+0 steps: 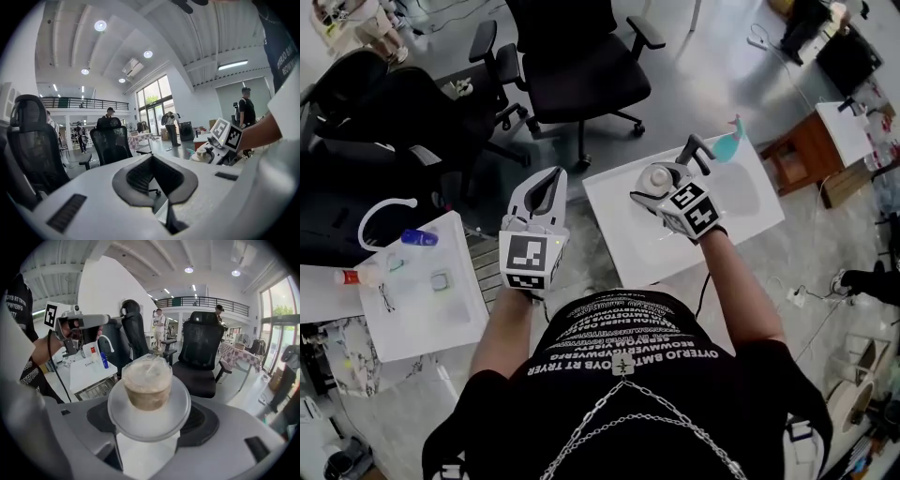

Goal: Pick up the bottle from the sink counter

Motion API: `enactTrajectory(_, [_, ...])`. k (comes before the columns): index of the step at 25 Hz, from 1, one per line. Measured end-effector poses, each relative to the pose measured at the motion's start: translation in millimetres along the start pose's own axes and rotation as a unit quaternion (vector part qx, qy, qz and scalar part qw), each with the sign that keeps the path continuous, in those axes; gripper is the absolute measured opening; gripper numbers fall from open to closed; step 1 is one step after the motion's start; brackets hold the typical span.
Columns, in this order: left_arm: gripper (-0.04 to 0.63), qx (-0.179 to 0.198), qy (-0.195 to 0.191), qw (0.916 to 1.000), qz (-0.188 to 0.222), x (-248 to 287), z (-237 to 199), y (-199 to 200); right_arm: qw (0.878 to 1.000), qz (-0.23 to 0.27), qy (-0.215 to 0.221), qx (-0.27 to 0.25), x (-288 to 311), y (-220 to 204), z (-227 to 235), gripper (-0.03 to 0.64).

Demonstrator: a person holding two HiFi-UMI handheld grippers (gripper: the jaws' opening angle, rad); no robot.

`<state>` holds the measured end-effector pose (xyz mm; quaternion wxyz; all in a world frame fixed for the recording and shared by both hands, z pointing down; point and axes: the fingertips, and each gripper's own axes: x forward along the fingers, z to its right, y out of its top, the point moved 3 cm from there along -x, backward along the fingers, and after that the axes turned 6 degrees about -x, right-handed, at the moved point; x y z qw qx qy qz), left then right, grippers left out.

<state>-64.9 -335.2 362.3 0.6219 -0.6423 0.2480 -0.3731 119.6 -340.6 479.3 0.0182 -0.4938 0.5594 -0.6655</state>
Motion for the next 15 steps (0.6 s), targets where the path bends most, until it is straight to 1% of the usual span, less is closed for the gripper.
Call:
enactTrajectory(6, [0.006,-0.001,-0.030,0.9995,0.007,5.6,11.8,5.9,1.000,-0.001,0.003,-0.006,-28.4,22.8,-11.0,0.336])
enactTrajectory(11, [0.005,-0.003,-0.043,0.9990,0.011,14.8,19.7,7.2,1.000,0.007,0.003,-0.008,-36.8,27.5,-15.2,0.336])
enactTrajectory(15, [0.005,-0.003,-0.052,0.9982,0.029,23.8,21.3,12.1,1.000,0.010,0.004,-0.006,-37.1,30.7,-12.6,0.336])
